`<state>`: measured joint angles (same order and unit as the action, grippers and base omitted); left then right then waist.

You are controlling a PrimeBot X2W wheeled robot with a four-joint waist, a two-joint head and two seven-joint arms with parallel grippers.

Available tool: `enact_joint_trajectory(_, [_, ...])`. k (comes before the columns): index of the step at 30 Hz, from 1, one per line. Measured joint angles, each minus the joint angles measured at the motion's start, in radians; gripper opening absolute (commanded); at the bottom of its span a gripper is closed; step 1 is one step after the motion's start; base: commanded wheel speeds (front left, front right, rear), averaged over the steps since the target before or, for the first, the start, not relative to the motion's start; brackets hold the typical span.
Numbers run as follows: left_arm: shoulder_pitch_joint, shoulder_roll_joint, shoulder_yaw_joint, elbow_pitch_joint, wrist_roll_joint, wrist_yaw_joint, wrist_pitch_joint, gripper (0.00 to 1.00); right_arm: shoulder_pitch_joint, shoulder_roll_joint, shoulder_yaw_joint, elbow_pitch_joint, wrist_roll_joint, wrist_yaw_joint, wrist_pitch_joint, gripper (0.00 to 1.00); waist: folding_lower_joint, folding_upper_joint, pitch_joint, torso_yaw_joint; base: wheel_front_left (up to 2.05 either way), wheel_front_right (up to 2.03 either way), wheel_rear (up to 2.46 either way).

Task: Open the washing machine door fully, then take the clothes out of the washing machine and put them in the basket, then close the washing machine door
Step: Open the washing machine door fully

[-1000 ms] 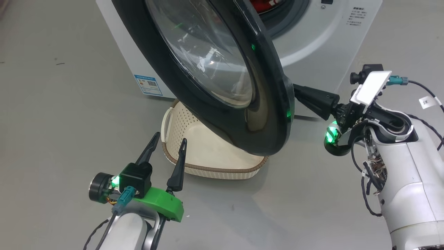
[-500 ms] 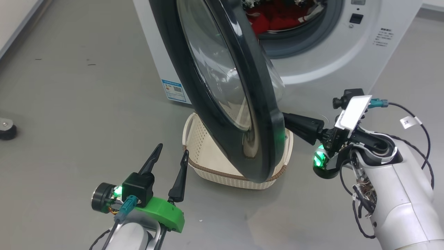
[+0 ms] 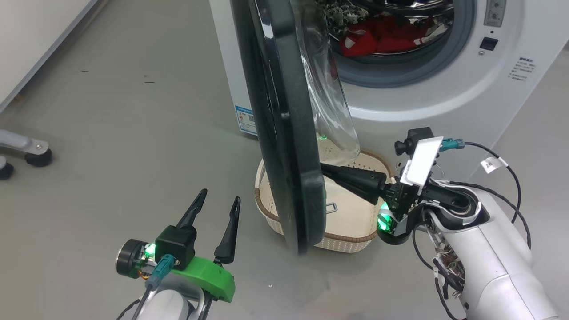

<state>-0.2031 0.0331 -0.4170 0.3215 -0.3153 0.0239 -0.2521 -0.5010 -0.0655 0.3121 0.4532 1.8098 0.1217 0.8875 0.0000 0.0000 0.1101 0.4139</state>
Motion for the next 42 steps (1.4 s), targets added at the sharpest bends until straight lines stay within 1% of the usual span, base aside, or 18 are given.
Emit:
enact_joint_trajectory(7, [0.002, 0.0, 0.005, 0.0, 0.0, -0.002, 0.0, 1.0, 0.014, -0.001, 0.058, -0.027, 0.038, 0.0, -0.039, 0.0, 0.0001, 0.0, -0.01, 0.026, 0.0, 0.0, 0.0])
enact_joint_trajectory(13, [0.004, 0.001, 0.021, -0.001, 0.0, -0.002, 0.0, 1.0, 0.017, 0.0, 0.112, -0.042, 0.054, 0.0, -0.069, 0.0, 0.0, 0.0, -0.01, 0.034, 0.0, 0.0, 0.0])
enact_joint_trajectory(22, [0.016, 0.001, 0.026, -0.007, 0.0, -0.002, 0.0, 1.0, 0.017, 0.0, 0.147, -0.054, 0.065, 0.0, -0.117, 0.0, 0.0, 0.0, -0.007, 0.038, 0.0, 0.0, 0.0])
enact_joint_trajectory(27, [0.019, 0.001, 0.03, -0.008, 0.0, -0.002, 0.0, 1.0, 0.02, 0.001, 0.142, -0.055, 0.063, 0.0, -0.145, 0.0, 0.0, 0.0, -0.006, 0.033, 0.0, 0.0, 0.0])
enact_joint_trajectory(29, [0.02, 0.001, 0.036, -0.011, 0.0, -0.002, 0.0, 1.0, 0.023, 0.002, 0.137, -0.058, 0.039, 0.0, -0.159, 0.0, 0.0, 0.0, -0.006, 0.029, 0.0, 0.0, 0.0])
enact_joint_trajectory(34, [0.02, 0.002, 0.062, -0.018, 0.0, 0.005, 0.0, 1.0, 0.064, 0.002, 0.087, -0.086, 0.031, 0.0, -0.191, 0.0, 0.0, 0.0, -0.003, 0.015, 0.0, 0.0, 0.0])
enact_joint_trajectory(42, [0.023, 0.002, 0.092, -0.03, 0.001, 0.015, 0.0, 1.0, 0.162, -0.034, 0.004, -0.165, 0.006, 0.0, -0.267, 0.0, 0.0, 0.0, -0.008, -0.012, 0.0, 0.0, 0.0])
